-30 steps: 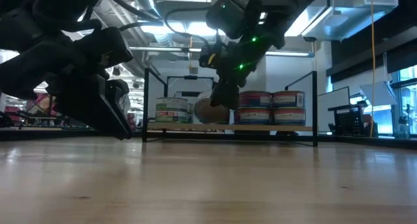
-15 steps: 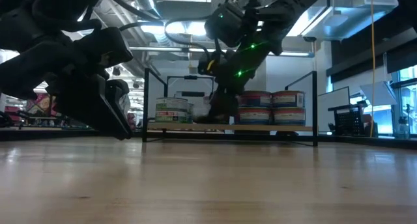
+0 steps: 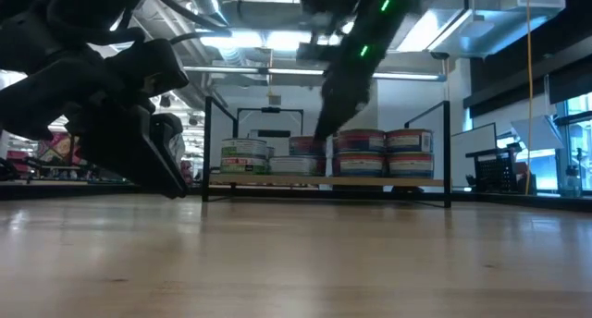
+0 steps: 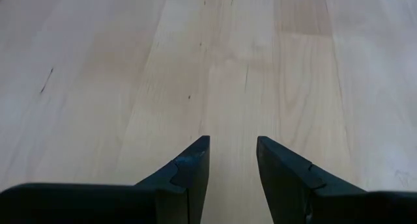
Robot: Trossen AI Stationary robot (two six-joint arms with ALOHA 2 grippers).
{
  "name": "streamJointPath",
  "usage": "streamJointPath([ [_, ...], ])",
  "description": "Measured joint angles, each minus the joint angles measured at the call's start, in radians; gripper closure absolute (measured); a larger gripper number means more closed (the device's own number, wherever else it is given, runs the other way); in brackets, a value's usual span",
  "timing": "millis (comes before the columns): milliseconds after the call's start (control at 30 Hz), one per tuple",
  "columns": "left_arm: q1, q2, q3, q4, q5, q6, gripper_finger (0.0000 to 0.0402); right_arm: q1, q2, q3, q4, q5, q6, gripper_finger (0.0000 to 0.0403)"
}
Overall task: Stack canned seafood by type on shelf
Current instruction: Stack the green tuna can on top of the other green tuna can on the shelf
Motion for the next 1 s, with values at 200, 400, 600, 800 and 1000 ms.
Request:
streamJointPath([
  [200,0.000,0.000,0.000,0.032,0.000,-0.009,0.0277,0.145,-0.081,0.012,-0.220,-0.152,0.186,0.0091],
  [400,0.000,0.001,0.000,0.136,0.000,0.049,0.0277,0.320,-0.098,0.012,-0.395,-0.294,0.420,0.0092],
  [600,0.000,0.001,0.000,0.152,0.000,0.070,0.0277,0.481,-0.091,0.010,-0.500,-0.389,0.694,0.0126],
  [800,-0.004,0.001,0.000,0.147,0.000,0.064,0.0277,0.623,-0.092,-0.014,-0.533,-0.579,1.020,0.0181],
  [1000,-0.020,0.001,0.000,0.149,0.001,0.063,0.0277,0.764,-0.091,-0.115,-0.483,-0.772,1.329,0.0235],
])
